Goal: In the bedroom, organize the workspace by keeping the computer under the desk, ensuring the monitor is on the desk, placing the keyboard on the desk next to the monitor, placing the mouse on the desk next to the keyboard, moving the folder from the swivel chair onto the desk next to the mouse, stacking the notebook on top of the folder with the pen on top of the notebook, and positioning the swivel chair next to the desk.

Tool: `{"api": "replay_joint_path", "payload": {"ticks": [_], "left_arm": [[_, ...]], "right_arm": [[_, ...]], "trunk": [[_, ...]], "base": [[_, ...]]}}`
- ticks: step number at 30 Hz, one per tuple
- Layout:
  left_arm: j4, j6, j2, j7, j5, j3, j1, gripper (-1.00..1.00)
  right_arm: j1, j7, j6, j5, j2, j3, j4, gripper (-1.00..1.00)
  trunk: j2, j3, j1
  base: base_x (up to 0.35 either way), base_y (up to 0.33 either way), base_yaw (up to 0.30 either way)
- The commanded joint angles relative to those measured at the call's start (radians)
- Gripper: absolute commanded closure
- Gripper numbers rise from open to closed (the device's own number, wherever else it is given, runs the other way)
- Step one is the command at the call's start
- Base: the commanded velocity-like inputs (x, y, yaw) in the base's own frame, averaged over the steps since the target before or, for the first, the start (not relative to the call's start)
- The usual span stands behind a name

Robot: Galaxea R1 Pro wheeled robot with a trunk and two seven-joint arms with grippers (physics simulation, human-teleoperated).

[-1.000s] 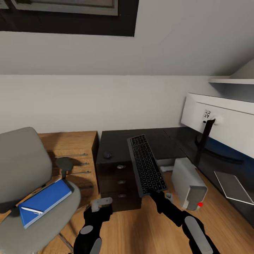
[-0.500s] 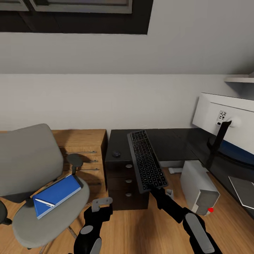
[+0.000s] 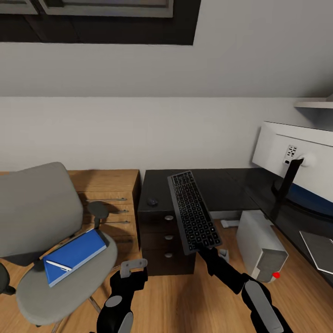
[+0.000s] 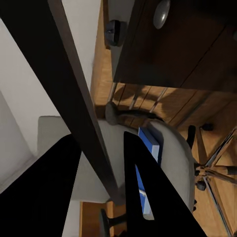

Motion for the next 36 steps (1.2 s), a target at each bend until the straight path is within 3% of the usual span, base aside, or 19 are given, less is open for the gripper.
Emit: {"api": "replay_joint_path", "payload": {"ticks": [1,4,5,8,29,36], "left_arm": [[-0.001,0.002,0.0,0.009,0.01,-0.002,-0.001,-1.0],[-0.001,0.002,0.001,0.009,0.01,-0.002,-0.001,-1.0],[-0.001,0.002,0.001,0.009,0.01,0.0,-0.001,-1.0],[-0.001,0.002,0.001,0.009,0.01,0.001,-0.001,-1.0],[-0.001,0.002,-0.002,0.009,0.01,-0.012,-0.001,-1.0],[-0.001,0.002,-0.001,0.009,0.01,-0.014,-0.001,-1.0]], "right_arm": [[0.0,0.002,0.006,-0.003,0.001,-0.001,0.0,1.0],[0.0,0.002,0.005,-0.006,0.001,-0.002,0.0,1.0],[0.002,0.004,0.008,-0.008,-0.015,-0.002,0.001,1.0],[0.022,0.008,0.022,-0.013,-0.023,-0.002,0.001,1.0],[0.037,0.02,0.023,-0.007,-0.043,-0.004,0.0,1.0],[0.038,0.068,0.023,-0.008,-0.044,-0.004,0.001,1.0]], "trunk": [[-0.001,-0.001,0.0],[-0.001,-0.001,0.0],[-0.001,-0.001,0.0],[-0.001,-0.001,0.0],[-0.001,-0.001,0.0],[-0.001,-0.001,0.0]], "base": [[0.0,0.0,0.0],[0.0,0.0,0.0],[0.171,0.077,0.0],[0.236,0.111,0.0],[0.007,0.003,0.0],[0.0,0.0,0.0]]}}
